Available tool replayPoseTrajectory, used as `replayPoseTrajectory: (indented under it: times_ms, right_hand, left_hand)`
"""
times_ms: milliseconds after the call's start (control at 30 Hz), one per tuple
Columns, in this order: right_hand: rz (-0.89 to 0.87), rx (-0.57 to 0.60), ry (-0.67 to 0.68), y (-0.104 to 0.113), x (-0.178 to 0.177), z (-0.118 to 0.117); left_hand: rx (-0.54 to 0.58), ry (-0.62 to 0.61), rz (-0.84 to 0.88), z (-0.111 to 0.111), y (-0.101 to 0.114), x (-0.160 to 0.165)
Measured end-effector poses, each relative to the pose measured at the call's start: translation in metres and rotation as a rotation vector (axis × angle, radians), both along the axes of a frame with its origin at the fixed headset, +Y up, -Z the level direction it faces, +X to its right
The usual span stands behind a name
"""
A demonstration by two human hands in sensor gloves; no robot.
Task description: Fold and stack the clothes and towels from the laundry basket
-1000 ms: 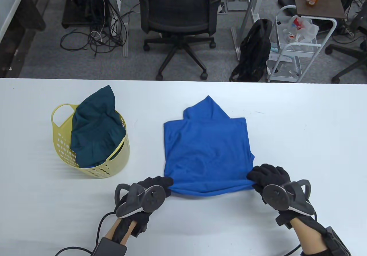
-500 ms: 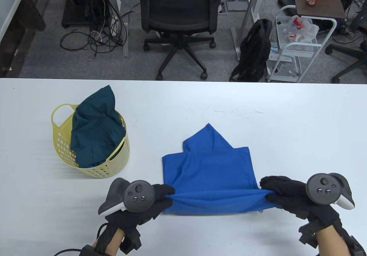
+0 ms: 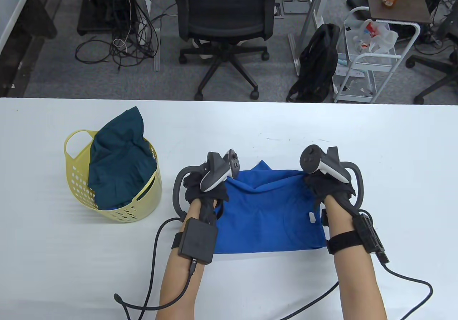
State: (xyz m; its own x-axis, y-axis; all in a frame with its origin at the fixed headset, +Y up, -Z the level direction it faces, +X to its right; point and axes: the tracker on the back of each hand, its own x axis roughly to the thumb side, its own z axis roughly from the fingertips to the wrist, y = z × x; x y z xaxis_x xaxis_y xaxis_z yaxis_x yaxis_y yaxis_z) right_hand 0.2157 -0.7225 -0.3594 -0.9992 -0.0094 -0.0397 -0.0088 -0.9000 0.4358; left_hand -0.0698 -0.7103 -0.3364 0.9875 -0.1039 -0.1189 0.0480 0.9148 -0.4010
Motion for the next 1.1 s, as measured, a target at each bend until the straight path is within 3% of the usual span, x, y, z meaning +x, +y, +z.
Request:
replayPoseTrajectory:
  times_ms: [167,367,700,767,900,1000,1100]
  right_hand:
    - [-0.022,-0.011,-0.050,-0.020,0.008,-0.011]
    - [-0.010,0.011,-0.047,-0.039,0.008,-0.018]
    - [-0.009,0.055,-0.073,-0.032,0.018,-0.011]
    - [-0.010,0.074,-0.090,-0.016,0.027,0.000]
    - [-0.135,0.160,-0.087,0.017,0.044,0.049]
    - [-0.124,-0.017,-0.150,0.020,0.047,0.092]
    - [-0.150,-0.138,-0.201,0.003,0.043,0.118]
  left_hand:
    - [-0.079,0.088,0.090,-0.020,-0.029,-0.014]
    - [-0.099,0.089,0.044,-0.030,-0.048,-0.014]
    - [-0.062,0.076,-0.015,-0.029,-0.052,-0.016]
    - [-0.056,0.047,-0.018,-0.026,-0.042,-0.015]
    - [0.058,-0.079,0.046,-0.027,-0.011,0.006]
    - [0.036,-0.221,0.141,-0.042,-0.002,0.038]
    - [-0.060,-0.302,0.218,-0.060,-0.013,0.066]
